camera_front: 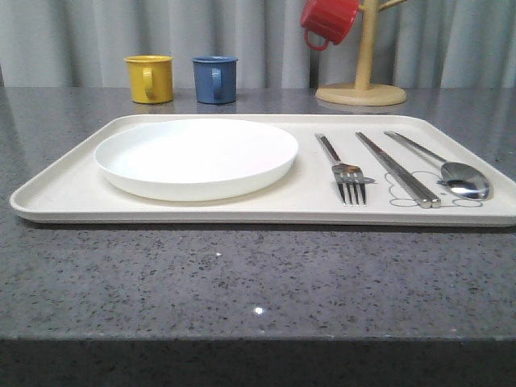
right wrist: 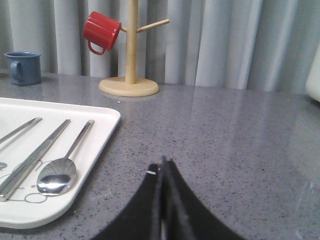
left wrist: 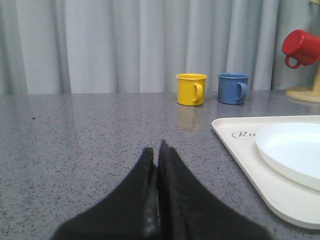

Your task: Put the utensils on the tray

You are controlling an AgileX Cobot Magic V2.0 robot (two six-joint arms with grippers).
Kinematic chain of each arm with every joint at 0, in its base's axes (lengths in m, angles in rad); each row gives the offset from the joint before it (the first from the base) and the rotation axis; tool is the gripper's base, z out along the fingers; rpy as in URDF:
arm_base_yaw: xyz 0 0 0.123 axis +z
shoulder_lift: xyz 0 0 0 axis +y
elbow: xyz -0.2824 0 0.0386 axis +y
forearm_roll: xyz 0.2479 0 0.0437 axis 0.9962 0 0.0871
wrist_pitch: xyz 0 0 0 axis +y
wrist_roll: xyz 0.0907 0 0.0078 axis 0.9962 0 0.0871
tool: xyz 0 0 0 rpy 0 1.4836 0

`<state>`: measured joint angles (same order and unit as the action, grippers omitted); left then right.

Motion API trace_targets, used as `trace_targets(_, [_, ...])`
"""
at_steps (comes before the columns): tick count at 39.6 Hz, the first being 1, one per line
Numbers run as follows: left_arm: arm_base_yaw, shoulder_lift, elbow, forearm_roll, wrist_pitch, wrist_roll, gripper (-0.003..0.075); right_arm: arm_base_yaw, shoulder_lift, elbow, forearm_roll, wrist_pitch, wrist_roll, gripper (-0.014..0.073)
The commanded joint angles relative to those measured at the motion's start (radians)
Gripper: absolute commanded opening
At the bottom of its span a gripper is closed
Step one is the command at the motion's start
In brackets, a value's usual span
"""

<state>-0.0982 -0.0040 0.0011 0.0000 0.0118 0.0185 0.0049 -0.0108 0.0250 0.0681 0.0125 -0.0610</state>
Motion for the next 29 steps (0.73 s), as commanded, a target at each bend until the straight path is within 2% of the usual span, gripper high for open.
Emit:
trace_targets(1, [-0.006,-0.022,0.020,0.000,-0.081,-0.011,-0.0020,-0.006,-0.016,0.002,-0.009,-0.072,-0.005,-0.0068])
trace_targets(5, [-0.006,-0.022,0.020,0.000,-0.081,-0.011,-0.0020,-0.006,-0.016,0.002,0.007,-0.069,0.004,-0.0068])
trace_targets(9, [-0.006,-0.022,0.020,0.000,-0.081,-0.011,-0.0020,-0.006,-0.016,0.002,-0.021,-0.068,0.085,-0.0068])
trace_targets(29, [-0.006,-0.022,0.020,0.000,-0.081,-0.011,-0.0020,-0.006,-0.016,0.002,-0.024,-0.067,0.085,-0.0068])
